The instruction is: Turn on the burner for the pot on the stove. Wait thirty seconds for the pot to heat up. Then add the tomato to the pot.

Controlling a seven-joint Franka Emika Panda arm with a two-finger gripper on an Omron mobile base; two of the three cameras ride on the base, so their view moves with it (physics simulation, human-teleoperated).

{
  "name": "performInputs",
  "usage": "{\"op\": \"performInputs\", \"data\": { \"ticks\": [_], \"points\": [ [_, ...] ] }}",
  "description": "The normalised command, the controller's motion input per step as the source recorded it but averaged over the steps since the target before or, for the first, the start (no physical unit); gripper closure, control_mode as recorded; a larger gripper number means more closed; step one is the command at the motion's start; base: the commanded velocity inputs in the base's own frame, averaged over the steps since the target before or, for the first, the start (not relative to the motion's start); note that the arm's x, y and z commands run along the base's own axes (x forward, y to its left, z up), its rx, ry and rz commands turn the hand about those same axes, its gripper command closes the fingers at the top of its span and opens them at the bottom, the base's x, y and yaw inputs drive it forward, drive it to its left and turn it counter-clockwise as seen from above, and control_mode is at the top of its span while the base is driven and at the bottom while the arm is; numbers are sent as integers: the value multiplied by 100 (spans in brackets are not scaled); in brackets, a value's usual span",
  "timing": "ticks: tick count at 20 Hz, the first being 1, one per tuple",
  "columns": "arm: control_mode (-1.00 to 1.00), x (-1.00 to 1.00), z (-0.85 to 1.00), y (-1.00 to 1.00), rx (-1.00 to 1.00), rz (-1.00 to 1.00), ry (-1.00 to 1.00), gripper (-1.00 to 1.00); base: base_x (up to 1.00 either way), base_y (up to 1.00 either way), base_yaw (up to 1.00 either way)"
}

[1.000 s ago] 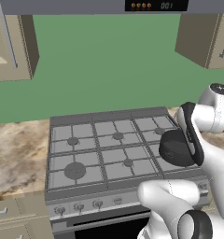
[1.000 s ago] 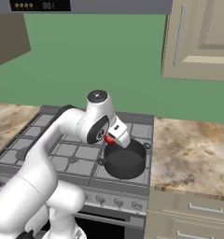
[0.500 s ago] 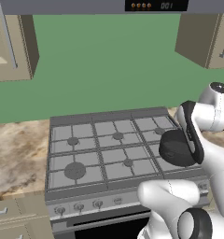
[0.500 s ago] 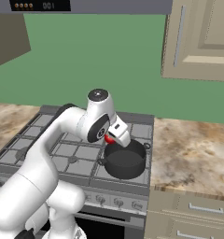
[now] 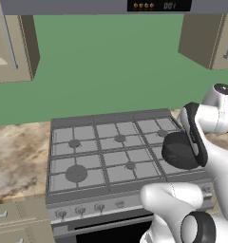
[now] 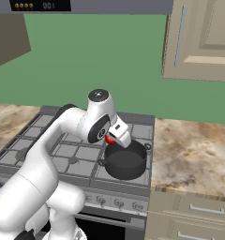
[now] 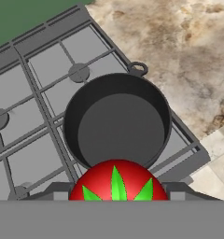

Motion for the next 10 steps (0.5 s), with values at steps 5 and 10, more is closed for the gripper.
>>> {"op": "performInputs", "data": {
  "ticks": [5,10],
  "points": [
    [-100,0,0,0,0,0,0,100,0,0,0],
    [-100,0,0,0,0,0,0,100,0,0,0]
  ]
}}
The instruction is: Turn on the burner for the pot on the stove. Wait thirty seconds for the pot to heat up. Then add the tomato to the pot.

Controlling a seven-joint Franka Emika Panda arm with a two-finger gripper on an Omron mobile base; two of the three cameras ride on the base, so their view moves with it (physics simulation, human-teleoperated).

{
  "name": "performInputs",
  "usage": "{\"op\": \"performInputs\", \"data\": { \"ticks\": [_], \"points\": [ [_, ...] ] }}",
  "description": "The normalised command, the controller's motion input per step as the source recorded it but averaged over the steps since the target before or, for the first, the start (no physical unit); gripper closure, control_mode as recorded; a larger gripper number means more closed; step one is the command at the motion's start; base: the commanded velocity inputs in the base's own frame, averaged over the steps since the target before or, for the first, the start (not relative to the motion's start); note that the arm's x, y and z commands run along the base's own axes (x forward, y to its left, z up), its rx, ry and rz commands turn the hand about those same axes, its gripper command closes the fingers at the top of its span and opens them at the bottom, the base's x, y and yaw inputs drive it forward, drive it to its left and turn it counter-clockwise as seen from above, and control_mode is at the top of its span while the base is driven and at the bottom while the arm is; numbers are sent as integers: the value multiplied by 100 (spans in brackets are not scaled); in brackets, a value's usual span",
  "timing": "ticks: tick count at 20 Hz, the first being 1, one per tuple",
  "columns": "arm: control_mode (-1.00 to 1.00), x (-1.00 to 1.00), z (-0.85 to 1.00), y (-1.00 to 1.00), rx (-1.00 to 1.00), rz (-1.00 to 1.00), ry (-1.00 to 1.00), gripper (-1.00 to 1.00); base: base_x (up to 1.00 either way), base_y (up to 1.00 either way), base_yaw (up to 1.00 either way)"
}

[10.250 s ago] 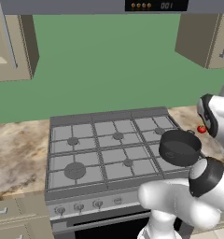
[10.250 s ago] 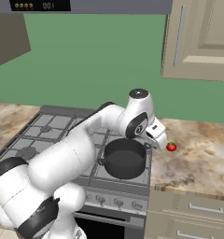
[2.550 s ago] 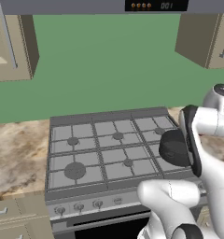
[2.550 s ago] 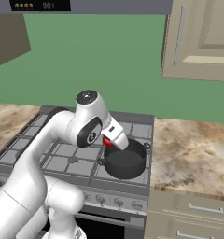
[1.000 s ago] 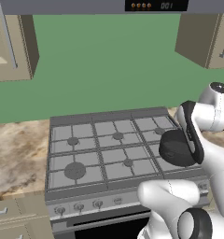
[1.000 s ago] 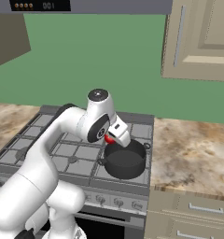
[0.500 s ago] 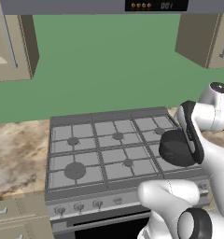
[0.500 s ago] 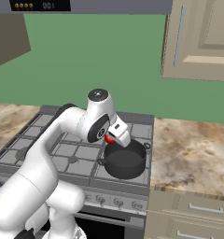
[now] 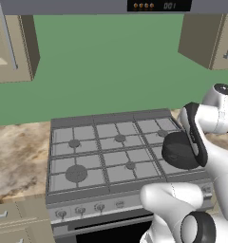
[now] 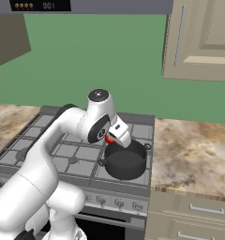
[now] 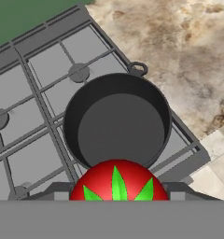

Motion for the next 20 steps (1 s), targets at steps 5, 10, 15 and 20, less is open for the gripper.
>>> {"op": "performInputs", "data": {
  "ticks": [5,10,15,20],
  "points": [
    [-100,0,0,0,0,0,0,100,0,0,0],
    [-100,0,0,0,0,0,0,100,0,0,0],
    [-100,0,0,0,0,0,0,100,0,0,0],
    [-100,0,0,0,0,0,0,100,0,0,0]
  ]
}}
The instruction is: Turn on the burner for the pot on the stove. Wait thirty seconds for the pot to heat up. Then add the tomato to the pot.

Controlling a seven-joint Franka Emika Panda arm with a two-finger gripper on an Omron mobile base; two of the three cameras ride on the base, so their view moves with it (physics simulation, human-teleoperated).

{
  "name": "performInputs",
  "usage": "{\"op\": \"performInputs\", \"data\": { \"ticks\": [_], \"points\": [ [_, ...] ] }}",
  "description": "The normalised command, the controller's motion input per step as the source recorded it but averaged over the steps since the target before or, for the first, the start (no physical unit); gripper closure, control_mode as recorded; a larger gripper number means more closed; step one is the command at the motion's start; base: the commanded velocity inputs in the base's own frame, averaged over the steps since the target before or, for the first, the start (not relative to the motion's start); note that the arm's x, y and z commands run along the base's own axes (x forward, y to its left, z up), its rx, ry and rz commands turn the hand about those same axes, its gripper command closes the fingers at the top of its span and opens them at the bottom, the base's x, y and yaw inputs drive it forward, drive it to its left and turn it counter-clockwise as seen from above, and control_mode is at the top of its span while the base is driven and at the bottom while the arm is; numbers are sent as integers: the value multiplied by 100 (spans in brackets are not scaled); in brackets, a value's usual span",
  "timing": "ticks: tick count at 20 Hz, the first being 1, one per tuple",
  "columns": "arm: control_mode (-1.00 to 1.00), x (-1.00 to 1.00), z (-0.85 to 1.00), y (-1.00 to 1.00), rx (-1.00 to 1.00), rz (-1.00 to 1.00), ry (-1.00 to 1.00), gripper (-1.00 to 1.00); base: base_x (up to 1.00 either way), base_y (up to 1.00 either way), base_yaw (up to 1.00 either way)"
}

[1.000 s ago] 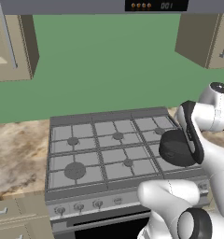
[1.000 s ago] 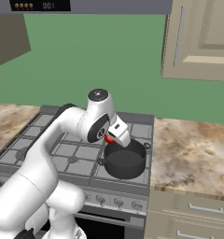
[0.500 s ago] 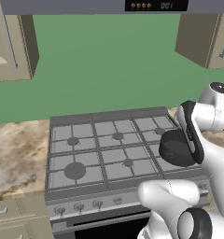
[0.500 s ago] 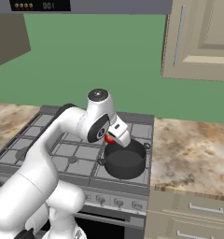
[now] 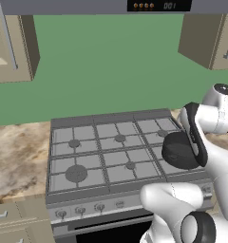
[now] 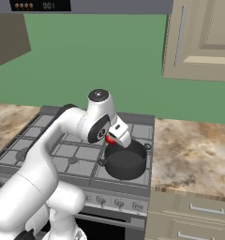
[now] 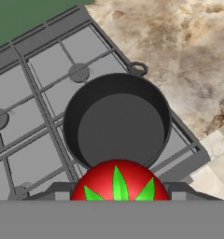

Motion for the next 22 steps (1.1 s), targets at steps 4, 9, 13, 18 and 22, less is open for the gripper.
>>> {"op": "performInputs", "data": {
  "ticks": [4,9,13,18,22],
  "points": [
    [-100,0,0,0,0,0,0,100,0,0,0],
    [-100,0,0,0,0,0,0,100,0,0,0],
    [-100,0,0,0,0,0,0,100,0,0,0],
    [-100,0,0,0,0,0,0,100,0,0,0],
    [-100,0,0,0,0,0,0,100,0,0,0]
  ]
}}
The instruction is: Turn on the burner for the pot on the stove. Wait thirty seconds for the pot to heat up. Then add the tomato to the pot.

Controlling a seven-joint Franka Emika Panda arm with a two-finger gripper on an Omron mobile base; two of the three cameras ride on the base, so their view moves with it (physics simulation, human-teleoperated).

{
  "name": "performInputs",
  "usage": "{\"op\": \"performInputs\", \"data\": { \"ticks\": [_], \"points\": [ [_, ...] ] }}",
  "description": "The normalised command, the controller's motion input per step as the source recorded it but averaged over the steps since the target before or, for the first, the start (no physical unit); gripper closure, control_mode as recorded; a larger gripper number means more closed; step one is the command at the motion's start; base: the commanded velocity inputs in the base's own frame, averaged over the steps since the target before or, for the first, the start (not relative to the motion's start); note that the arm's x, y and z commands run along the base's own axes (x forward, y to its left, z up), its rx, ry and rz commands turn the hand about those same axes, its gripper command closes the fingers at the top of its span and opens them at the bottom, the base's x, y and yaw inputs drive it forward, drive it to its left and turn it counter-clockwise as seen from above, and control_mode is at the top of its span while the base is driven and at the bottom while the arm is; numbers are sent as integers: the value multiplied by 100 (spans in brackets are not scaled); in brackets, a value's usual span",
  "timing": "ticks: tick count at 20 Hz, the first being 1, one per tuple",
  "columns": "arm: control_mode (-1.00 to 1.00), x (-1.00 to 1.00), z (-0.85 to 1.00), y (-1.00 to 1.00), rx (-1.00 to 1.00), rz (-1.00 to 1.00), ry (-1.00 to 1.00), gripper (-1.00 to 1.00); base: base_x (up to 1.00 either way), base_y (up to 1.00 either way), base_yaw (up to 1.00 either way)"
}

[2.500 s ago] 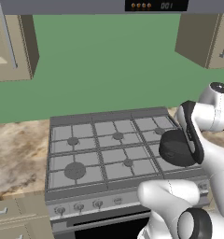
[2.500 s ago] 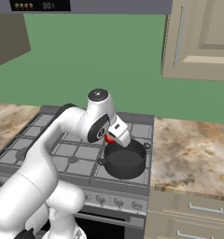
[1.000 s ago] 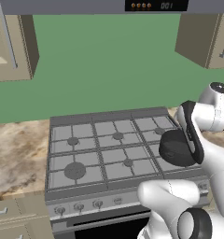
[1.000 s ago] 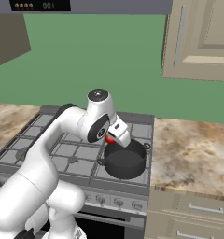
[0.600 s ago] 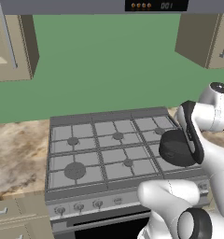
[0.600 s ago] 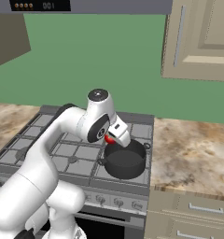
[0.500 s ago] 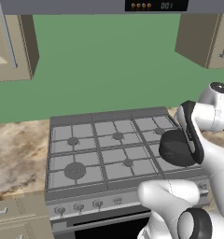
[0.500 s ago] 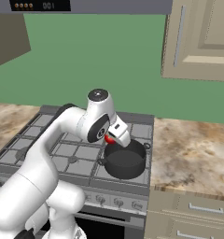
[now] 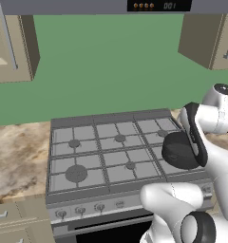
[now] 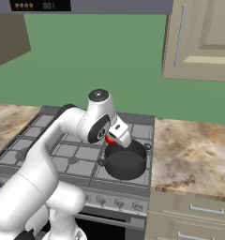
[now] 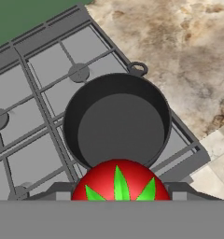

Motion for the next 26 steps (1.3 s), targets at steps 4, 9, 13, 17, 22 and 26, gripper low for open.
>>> {"op": "performInputs", "data": {
  "ticks": [4,9,13,17,22,26],
  "points": [
    [-100,0,0,0,0,0,0,100,0,0,0],
    [-100,0,0,0,0,0,0,100,0,0,0],
    [-100,0,0,0,0,0,0,100,0,0,0],
    [-100,0,0,0,0,0,0,100,0,0,0],
    [-100,0,0,0,0,0,0,100,0,0,0],
    [-100,0,0,0,0,0,0,100,0,0,0]
  ]
}}
